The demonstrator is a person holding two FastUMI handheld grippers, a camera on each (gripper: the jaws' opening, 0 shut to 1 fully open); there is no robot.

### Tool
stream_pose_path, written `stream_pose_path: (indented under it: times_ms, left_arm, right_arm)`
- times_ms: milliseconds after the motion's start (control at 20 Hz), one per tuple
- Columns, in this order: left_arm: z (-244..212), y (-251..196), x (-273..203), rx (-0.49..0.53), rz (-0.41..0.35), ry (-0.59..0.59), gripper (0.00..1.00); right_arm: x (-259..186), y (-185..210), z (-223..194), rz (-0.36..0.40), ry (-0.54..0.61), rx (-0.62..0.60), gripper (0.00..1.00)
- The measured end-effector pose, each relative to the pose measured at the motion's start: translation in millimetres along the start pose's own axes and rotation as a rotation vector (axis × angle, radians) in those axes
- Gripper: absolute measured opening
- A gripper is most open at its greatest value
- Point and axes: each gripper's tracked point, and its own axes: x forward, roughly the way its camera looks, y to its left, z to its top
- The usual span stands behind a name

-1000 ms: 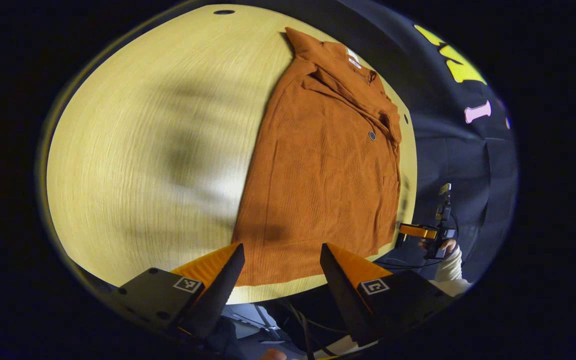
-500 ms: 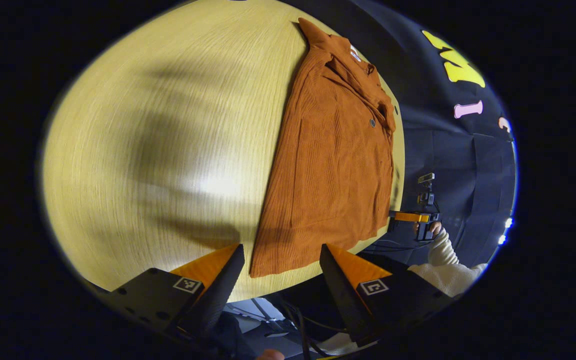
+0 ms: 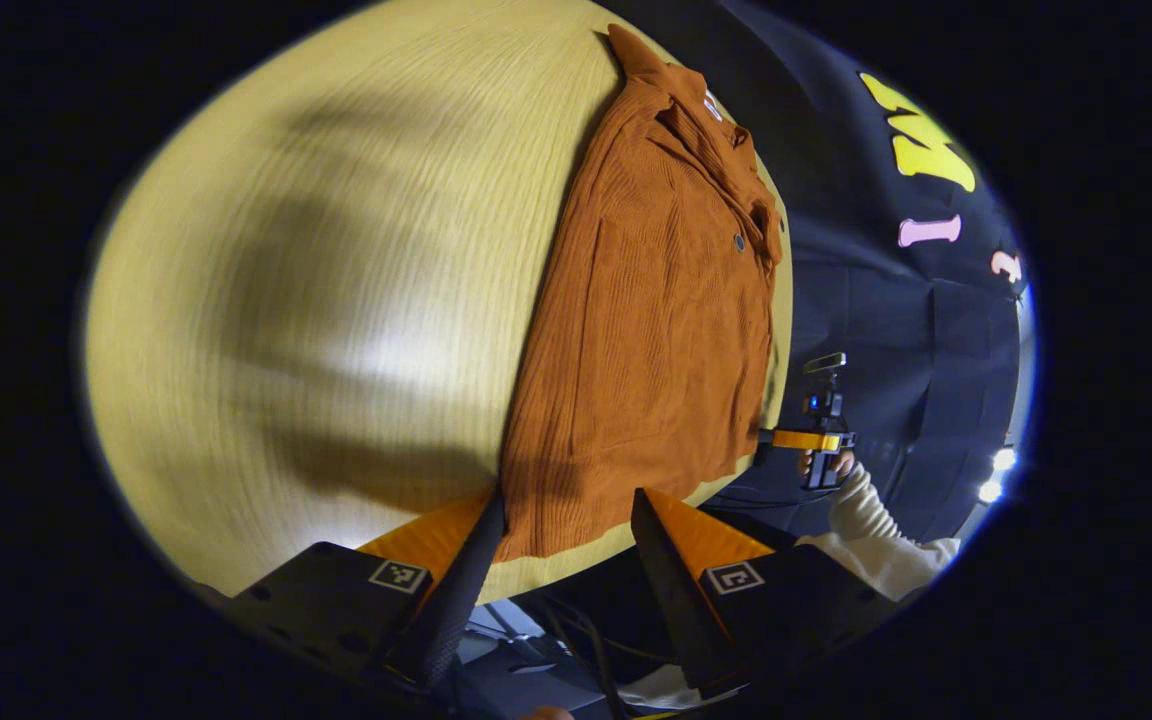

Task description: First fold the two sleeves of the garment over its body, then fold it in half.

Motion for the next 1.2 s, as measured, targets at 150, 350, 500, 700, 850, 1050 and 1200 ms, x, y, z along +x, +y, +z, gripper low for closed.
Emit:
stream_pose_path:
  times_ms: [150, 350, 500, 700, 850, 1050, 1200]
  left_arm:
    - [0.8, -8.2, 17.9, 0.009, -0.022, -0.007, 0.72]
    - [-1.0, 1.1, 23.1, 0.039, 0.023, 0.013, 0.4]
    - [-2.0, 7.9, 23.5, 0.049, 0.057, 0.013, 0.11]
    - [-2.4, 8.1, 24.1, 0.055, 0.087, -0.035, 0.05]
    - [-2.7, 8.5, 25.4, 0.058, 0.127, -0.08, 0.03]
    - [2.2, -4.7, 29.5, 0.038, 0.127, -0.121, 0.03]
    - [5.9, -17.5, 27.9, 0.046, 0.109, -0.143, 0.03]
  right_arm:
    - [8.3, 6.5, -3.0, 0.004, 0.004, -0.016, 0.85]
    - [21.5, 11.7, -3.6, -0.016, 0.029, -0.05, 0.67]
    - [28.9, 4.3, -1.4, -0.028, 0.036, -0.001, 0.6]
    - [32.5, 0.3, -0.7, -0.014, 0.045, 0.072, 0.14]
    - [34.3, 3.6, -1.1, -0.013, 0.032, 0.076, 0.13]
    - [32.8, 4.2, -11.7, -0.064, 0.057, -0.036, 0.1]
    - [25.1, 32.5, -9.2, 0.003, 0.046, -0.063, 0.1]
